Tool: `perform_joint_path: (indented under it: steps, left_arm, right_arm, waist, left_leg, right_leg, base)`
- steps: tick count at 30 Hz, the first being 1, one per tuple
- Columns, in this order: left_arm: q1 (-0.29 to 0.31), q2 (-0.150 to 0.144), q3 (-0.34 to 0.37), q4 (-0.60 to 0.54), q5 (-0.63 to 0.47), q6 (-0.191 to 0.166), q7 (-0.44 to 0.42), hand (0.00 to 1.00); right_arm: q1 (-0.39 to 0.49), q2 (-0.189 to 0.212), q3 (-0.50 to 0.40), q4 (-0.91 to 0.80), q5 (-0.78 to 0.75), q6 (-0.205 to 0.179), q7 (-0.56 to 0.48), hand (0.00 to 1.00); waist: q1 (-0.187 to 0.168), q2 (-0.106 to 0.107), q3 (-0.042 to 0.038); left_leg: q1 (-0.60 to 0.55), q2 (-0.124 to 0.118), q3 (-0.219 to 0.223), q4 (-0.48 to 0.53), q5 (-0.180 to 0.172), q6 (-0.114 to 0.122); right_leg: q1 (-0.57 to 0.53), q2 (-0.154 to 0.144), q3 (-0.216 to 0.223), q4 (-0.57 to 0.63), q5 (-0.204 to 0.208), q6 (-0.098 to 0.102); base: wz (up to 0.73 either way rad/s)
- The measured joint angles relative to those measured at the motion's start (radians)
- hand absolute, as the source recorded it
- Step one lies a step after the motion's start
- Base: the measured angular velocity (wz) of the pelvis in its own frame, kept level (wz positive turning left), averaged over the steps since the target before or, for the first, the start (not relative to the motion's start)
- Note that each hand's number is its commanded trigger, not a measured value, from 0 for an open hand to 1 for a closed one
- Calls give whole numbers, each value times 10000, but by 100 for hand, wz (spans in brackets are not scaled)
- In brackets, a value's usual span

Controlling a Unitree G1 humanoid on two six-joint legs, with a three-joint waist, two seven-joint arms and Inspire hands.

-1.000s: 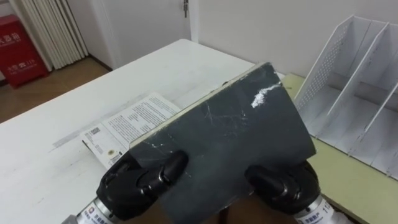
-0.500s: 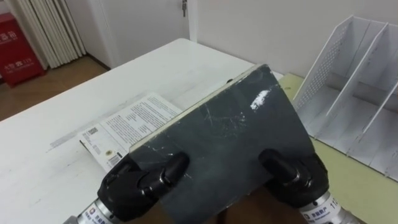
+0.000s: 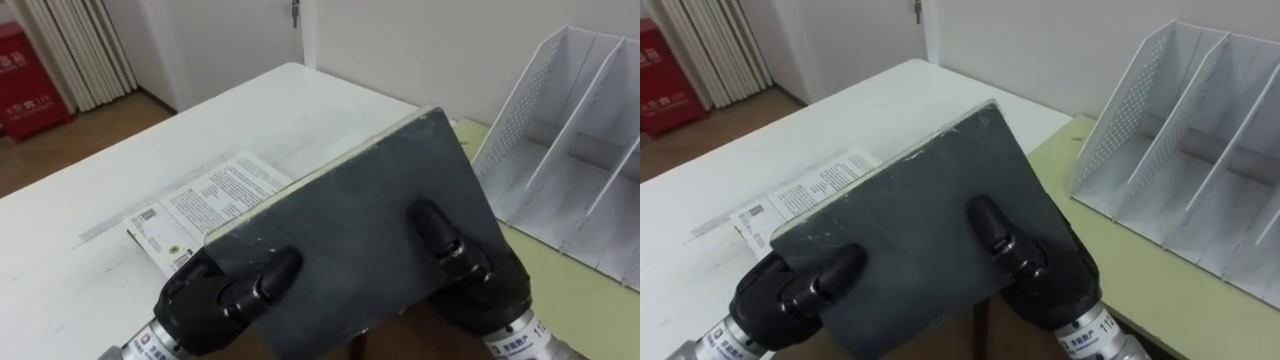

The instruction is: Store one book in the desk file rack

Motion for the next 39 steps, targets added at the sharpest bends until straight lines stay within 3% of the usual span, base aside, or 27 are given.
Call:
perform_joint_path:
  steps: [5, 6, 7, 8, 12, 16, 20, 27, 30, 34, 37, 39]
  left_arm:
    - [1, -36, -5, 0, 86, 61, -128, 100]
    - [1, -38, -5, 0, 87, 61, -128, 86]
    - [1, -47, -5, -1, 87, 61, -128, 25]
    - [1, -66, -5, -1, 99, 61, -128, 0]
    - [2, -73, -1, 16, 245, 53, -17, 0]
    - [104, -65, 2, 204, 683, -66, 631, 0]
    - [318, -68, -43, 695, 2047, -379, 1176, 0]
    - [849, -93, -630, 1852, 4254, -453, 1902, 0]
    - [887, -105, -803, 2448, 5007, -536, 2201, 0]
    - [1055, -465, -853, 2748, 5479, -663, 2518, 0]
    - [1046, -693, -1178, 3423, 5572, -1112, 2859, 0]
    - [1062, -735, -1425, 3892, 5678, -1159, 3077, 0]
  right_arm:
    - [-1, 3, -13, 0, -29, -4, 0, 100]
    - [0, 3, -14, 0, -29, -4, -1, 100]
    - [-1, 3, -17, 0, -29, -4, -1, 100]
    - [-1, 5, -21, 0, -29, -4, -2, 100]
    - [0, 24, -125, 5, -165, -16, -103, 100]
    - [-3, 0, -310, 109, -833, -158, -486, 100]
    - [15, -13, -314, 148, -2116, -273, -1021, 100]
    - [-8, -146, -427, 118, -4608, -364, -2034, 100]
    - [-10, -164, -591, -38, -5837, -468, -2972, 100]
    - [-7, -119, -895, -601, -7256, -640, -4289, 100]
    - [-27, 21, -927, -815, -8488, -962, -5005, 100]
    - [-84, 70, -943, -815, -8948, -989, -5418, 100]
  waist:
    - [4, 39, -12]
    - [4, 36, -10]
    - [1, 26, -4]
    - [2, 6, 9]
    - [-27, -90, 73]
    - [-83, -204, 148]
    - [-342, -315, 214]
    - [-911, -370, 186]
    - [-1208, -352, 163]
    - [-1400, -387, 137]
    - [-1444, -426, 102]
    - [-1603, -463, 57]
  left_leg:
    - [-2, 1, 1, -32, 0, 0]
    - [-5, 1, 3, -32, 0, 0]
    - [-5, 1, 8, -33, 0, 0]
    - [-3, 1, 9, -37, 0, 0]
    - [3, 0, 8, -99, 2, -1]
    - [179, -5, 0, -121, 1, -2]
    - [202, -9, -46, -118, 2, -3]
    - [152, -13, 28, -197, 2, -1]
    - [166, -2, 157, -266, 6, -4]
    - [188, -2, 354, -330, 12, -5]
    - [333, 28, 583, -391, 10, -5]
    - [325, 32, 579, -406, 10, -5]
  right_leg:
    - [-45, 3, 21, 29, 0, 0]
    - [-52, 3, 24, 33, 0, 0]
    - [-59, 3, 32, 42, 0, 0]
    - [-60, 4, 37, 43, -1, 0]
    - [-38, 12, 52, 41, 0, 0]
    - [145, 22, 42, -55, 1, 3]
    - [269, 32, -20, -199, 38, 9]
    - [69, 41, 57, -184, 46, 17]
    - [43, 58, 127, -147, 47, 18]
    - [-121, 69, 352, -39, 46, 18]
    - [-95, 159, 500, -27, 51, 26]
    - [-100, 165, 522, -12, 51, 26]
  base:
    - [0]
    - [0]
    - [0]
    - [0]
    - [0]
    - [0]
    - [5]
    - [-3]
    - [-14]
    - [-19]
    - [-17]
    - [-5]
